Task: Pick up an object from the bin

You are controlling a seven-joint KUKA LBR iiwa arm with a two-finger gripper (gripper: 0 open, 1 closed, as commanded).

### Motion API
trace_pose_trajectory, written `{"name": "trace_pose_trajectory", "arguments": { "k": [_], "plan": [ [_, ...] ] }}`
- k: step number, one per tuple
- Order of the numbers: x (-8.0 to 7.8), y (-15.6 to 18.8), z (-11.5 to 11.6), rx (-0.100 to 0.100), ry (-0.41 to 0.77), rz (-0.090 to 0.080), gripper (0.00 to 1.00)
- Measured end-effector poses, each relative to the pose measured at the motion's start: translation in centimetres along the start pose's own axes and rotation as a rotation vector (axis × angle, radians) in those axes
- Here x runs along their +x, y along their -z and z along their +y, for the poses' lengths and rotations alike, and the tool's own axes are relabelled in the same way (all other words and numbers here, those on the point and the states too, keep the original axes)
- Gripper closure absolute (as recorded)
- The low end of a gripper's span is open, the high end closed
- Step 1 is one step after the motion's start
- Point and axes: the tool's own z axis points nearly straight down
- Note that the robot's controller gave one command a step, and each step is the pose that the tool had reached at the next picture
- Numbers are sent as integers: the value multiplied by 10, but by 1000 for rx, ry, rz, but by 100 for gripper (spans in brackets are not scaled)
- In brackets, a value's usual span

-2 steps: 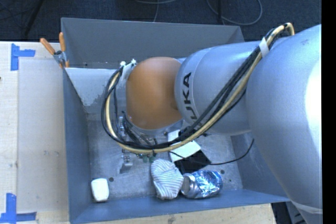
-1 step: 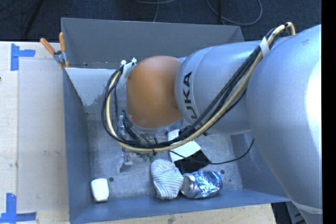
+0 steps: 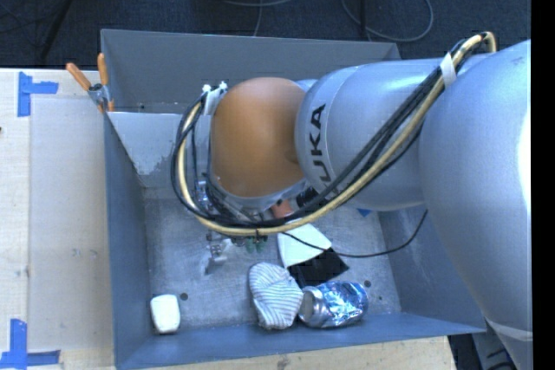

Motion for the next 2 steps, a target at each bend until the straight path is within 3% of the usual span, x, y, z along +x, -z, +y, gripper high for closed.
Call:
{"name": "trace_pose_trajectory", "arguments": {
  "k": [1, 2],
  "plan": [
    [-30, -11, -19, 2, 242, -11, 0],
    [-44, -42, -42, 0, 187, -7, 0]
  ]
}}
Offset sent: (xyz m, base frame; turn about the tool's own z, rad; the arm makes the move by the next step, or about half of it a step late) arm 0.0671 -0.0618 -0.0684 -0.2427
